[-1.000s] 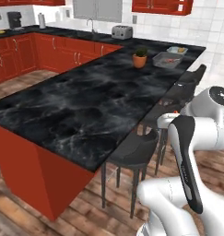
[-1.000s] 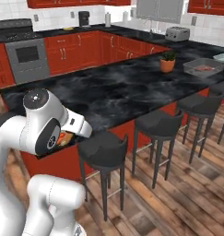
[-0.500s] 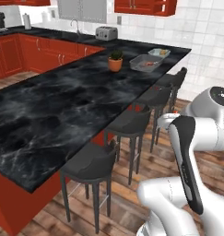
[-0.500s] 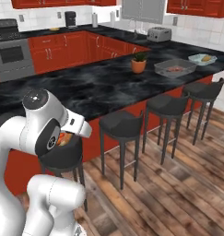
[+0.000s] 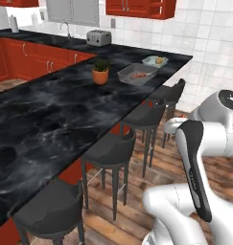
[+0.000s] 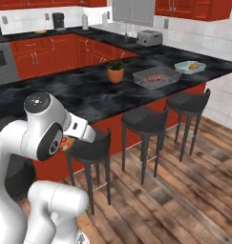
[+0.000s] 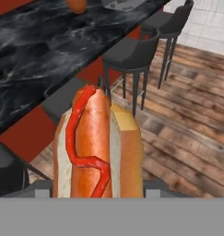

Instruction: Place the cold items (potato and mushroom) from the fridge in one tupperware on the dining counter. Place the warm items (hot dog and kebab skewer) in the stove area in another tupperware.

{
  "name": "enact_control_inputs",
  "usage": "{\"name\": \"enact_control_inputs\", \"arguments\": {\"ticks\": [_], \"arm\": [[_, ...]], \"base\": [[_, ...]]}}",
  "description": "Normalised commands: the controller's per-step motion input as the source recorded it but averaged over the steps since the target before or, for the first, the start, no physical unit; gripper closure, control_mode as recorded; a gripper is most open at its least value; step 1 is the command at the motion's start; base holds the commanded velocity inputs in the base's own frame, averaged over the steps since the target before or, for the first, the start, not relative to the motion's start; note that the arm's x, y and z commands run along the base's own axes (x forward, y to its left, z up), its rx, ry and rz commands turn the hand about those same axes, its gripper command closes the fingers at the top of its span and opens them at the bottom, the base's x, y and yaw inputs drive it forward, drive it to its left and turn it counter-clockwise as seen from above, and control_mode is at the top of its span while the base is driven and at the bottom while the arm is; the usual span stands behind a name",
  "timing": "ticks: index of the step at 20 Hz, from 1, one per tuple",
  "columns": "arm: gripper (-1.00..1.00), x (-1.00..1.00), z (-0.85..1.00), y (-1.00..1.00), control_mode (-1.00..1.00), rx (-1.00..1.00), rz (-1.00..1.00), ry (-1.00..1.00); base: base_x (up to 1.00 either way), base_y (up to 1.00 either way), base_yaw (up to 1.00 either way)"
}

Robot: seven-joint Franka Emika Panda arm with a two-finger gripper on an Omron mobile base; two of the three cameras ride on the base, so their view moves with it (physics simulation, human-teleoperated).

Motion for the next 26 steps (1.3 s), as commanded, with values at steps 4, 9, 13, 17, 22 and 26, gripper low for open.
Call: {"name": "enact_control_inputs", "arguments": {"ticks": [4, 9, 13, 17, 22, 26], "arm": [[1.00, 0.00, 0.00, 0.00, 1.00, 0.00, 0.00, 0.00], [1.00, 0.00, 0.00, 0.00, 1.00, 0.00, 0.00, 0.00], [1.00, 0.00, 0.00, 0.00, 1.00, 0.00, 0.00, 0.00], [1.00, 0.00, 0.00, 0.00, 1.00, 0.00, 0.00, 0.00], [1.00, 0.00, 0.00, 0.00, 1.00, 0.00, 0.00, 0.00], [1.00, 0.00, 0.00, 0.00, 1.00, 0.00, 0.00, 0.00]], "base": [[0.83, -1.00, 0.05], [0.85, -1.00, 0.09], [0.85, -1.00, 0.13], [0.84, -0.98, 0.16], [0.76, -0.80, 0.28], [0.77, -0.64, 0.38]]}}
